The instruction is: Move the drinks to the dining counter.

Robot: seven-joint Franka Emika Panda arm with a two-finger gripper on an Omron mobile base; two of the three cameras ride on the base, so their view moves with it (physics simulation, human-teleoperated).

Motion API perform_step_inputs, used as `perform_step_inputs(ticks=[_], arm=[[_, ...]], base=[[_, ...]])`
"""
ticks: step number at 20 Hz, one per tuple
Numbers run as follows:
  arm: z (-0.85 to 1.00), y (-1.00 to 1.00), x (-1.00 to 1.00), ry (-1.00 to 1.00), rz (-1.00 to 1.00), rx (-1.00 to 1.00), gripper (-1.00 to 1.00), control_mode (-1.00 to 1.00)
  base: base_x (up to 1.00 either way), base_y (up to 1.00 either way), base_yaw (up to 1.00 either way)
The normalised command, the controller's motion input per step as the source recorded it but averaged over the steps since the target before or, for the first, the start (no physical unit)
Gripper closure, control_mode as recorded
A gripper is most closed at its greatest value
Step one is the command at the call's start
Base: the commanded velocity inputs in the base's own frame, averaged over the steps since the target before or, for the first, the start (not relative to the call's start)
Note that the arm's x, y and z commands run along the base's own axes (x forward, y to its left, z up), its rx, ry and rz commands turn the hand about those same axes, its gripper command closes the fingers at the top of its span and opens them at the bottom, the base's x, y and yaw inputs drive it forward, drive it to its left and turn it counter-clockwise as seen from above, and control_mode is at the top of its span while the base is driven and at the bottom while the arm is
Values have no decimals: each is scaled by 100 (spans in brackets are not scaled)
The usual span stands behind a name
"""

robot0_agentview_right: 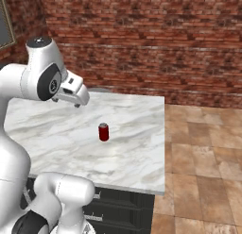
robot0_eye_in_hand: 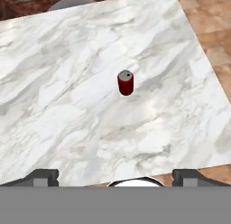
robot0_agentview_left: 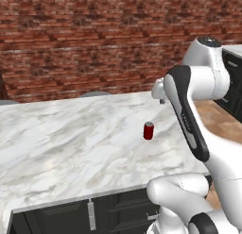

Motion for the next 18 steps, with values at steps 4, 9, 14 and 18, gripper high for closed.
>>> perform_step_inputs(ticks=[4, 9, 14, 18], arm=[[-7, 9, 17, 14, 0, 0, -100, -100], [-8, 3, 0, 1, 1, 0, -100, 100], [0, 0, 0, 0, 0, 0, -100, 100], [0, 0, 0, 0, 0, 0, -100, 100]], base=[[0, 0, 0], [-6, 5, 10], [-41, 27, 58], [-4, 10, 100]])
